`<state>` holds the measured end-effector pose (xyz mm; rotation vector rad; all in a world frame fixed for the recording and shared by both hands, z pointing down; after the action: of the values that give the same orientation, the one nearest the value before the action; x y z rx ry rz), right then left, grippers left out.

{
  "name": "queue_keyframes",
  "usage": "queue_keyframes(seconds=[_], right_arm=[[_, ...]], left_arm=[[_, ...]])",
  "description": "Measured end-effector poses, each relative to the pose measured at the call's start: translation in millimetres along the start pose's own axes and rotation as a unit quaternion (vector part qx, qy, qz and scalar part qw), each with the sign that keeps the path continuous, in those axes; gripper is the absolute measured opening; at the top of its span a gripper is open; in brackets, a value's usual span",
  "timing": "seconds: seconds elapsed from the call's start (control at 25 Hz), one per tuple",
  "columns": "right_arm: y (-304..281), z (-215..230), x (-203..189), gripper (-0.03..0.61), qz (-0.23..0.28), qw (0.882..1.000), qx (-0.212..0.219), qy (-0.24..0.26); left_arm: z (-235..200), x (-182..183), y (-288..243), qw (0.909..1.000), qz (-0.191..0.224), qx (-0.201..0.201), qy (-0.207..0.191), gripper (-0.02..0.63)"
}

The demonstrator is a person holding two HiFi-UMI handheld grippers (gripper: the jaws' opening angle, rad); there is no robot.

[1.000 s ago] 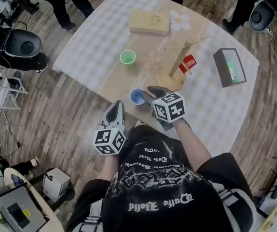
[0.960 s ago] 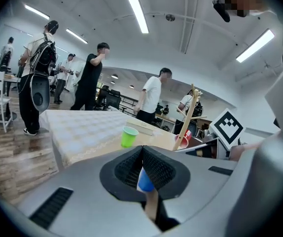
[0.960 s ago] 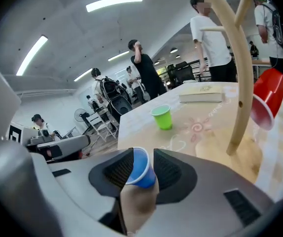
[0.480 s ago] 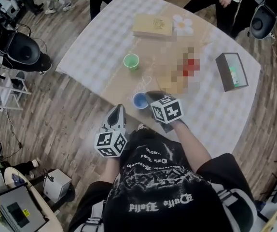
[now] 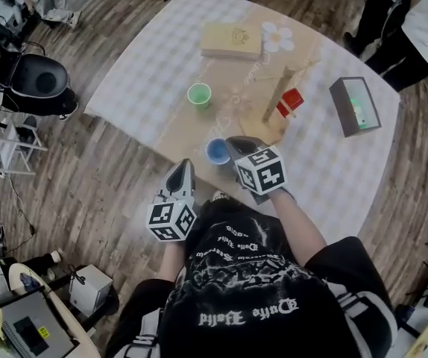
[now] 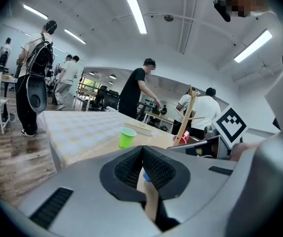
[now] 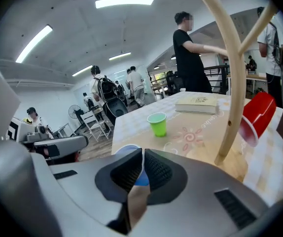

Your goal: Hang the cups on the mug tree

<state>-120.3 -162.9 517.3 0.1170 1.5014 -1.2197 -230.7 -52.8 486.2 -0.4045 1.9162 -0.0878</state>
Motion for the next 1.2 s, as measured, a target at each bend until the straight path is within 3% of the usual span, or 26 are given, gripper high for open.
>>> queue_keyframes(seconds=[0.4, 0.56, 0.84, 1.2], right_arm=[[57.8, 28.9, 22.4, 0.023, 0.051, 0.998, -0.032, -0.033], [76.9, 50.0, 17.9, 0.023, 0.057, 0.995, -0.049, -0.071], [113.6, 95.6, 10.8, 0.023, 0.078, 0.982, -0.129, -0.117], [157.5, 143.4, 32.0, 0.022, 0.131, 0.959, -0.217, -0.125]], left_arm=[[19.3, 1.0, -22.9, 0.9987, -0.011, -0.049, -0.008, 0.020], [30.4, 1.6, -35.7, 0.9972, -0.015, -0.072, -0.013, 0.020], [45.6, 5.5, -50.9, 0.9936, -0.023, -0.108, -0.024, 0.020], [52.5, 8.7, -57.8, 0.9919, -0.025, -0.122, -0.026, 0.020]])
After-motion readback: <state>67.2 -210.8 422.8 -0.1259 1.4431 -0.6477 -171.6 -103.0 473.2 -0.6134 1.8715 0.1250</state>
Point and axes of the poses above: the fingertips, and each gripper's own axes: y backward along the fingers, z to its right, x out of its top, the point moved 4 cm from there along y, backward along the fingers, and after that the axes turned 12 degrees about -x, right-handed, at the moved point
